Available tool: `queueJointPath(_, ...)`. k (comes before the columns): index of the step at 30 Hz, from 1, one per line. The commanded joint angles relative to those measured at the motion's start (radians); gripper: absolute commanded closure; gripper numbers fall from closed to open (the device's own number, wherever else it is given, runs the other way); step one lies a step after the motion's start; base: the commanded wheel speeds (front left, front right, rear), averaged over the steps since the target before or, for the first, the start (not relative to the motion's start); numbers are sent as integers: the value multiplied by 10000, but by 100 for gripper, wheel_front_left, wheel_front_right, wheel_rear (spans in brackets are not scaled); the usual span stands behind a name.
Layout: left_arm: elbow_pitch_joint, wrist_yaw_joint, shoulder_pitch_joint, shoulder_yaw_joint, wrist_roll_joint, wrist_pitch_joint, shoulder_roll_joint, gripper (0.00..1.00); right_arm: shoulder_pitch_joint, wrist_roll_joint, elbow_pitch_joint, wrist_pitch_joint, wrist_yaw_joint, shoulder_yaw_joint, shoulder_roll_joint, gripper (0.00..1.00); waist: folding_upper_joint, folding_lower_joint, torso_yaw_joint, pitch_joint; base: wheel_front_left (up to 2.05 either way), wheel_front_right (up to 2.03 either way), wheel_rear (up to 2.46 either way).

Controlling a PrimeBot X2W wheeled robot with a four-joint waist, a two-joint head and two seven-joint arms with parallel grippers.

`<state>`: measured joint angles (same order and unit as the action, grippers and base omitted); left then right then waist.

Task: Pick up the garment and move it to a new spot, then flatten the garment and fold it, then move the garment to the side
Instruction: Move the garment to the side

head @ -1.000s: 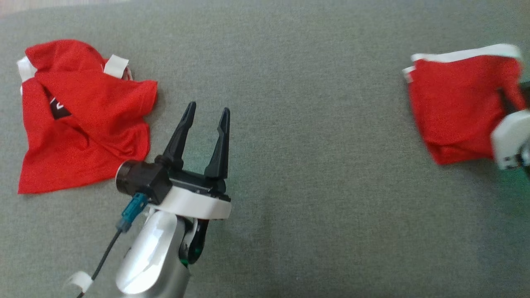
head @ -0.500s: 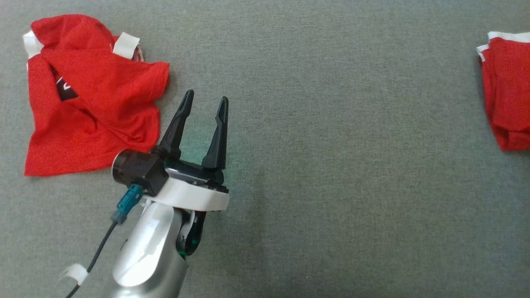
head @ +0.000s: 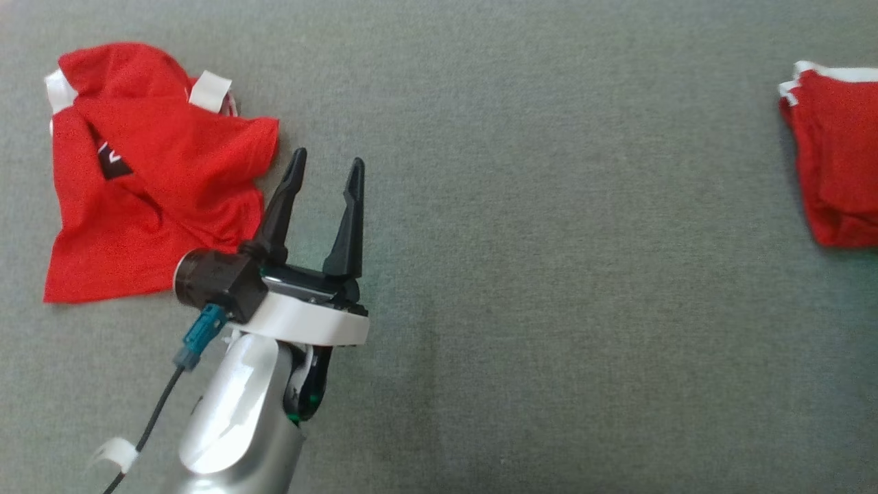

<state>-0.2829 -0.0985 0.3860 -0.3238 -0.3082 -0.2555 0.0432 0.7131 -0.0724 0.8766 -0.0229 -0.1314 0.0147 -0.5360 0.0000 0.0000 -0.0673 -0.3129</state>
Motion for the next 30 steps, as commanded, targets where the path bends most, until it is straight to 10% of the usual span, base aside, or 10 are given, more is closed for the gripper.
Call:
queueJointPath(1, 307, -13, 166, 384, 53, -63, 70, 0, 304, -53, -433, -199, 7, 88, -61, 0, 0, 0, 113, 223, 0, 0, 0)
queueJointPath(30, 564, 167, -1922, 1553, 288, -63, 70, 0, -3766, 1600, -6297, -655, 7, -302, 4536, 0, 0, 0, 363, 2859, 0, 0, 0)
